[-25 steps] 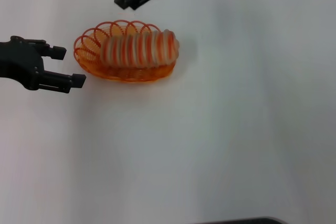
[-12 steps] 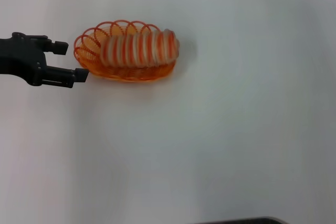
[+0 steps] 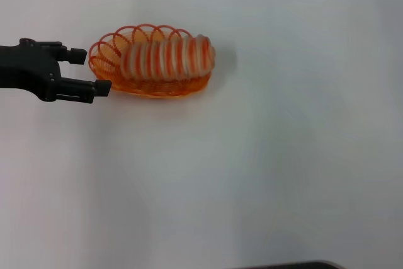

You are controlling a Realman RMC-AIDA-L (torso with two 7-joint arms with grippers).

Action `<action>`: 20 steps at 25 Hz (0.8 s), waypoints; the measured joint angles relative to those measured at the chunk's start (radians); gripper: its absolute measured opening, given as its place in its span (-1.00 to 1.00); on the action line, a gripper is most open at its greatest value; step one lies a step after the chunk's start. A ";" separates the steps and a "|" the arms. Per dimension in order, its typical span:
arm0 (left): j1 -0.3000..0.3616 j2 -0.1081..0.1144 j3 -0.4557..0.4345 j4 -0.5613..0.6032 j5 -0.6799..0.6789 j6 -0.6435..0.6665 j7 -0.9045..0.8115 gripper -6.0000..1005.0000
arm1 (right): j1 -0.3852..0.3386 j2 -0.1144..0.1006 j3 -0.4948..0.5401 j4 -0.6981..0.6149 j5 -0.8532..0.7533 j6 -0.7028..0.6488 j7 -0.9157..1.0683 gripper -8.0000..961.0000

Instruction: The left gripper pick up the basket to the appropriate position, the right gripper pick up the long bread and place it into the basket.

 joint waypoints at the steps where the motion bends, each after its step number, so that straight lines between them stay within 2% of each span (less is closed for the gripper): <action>1: 0.000 0.000 0.000 0.000 0.000 -0.001 0.000 0.77 | -0.017 0.000 0.003 0.000 0.005 -0.004 -0.006 0.62; 5: -0.001 -0.002 0.000 0.000 -0.001 -0.001 0.000 0.77 | -0.068 -0.017 -0.013 0.002 -0.029 -0.043 -0.007 0.62; 11: -0.002 -0.002 0.000 0.000 -0.001 0.004 -0.003 0.77 | -0.081 -0.048 -0.028 0.003 -0.190 -0.119 -0.003 0.62; 15: 0.000 0.000 0.000 -0.010 -0.001 0.011 -0.003 0.77 | -0.087 -0.058 -0.028 0.004 -0.286 -0.139 -0.038 0.62; 20: 0.008 0.007 -0.002 -0.025 -0.001 0.013 -0.003 0.77 | -0.097 -0.056 -0.028 0.006 -0.364 -0.144 -0.126 0.62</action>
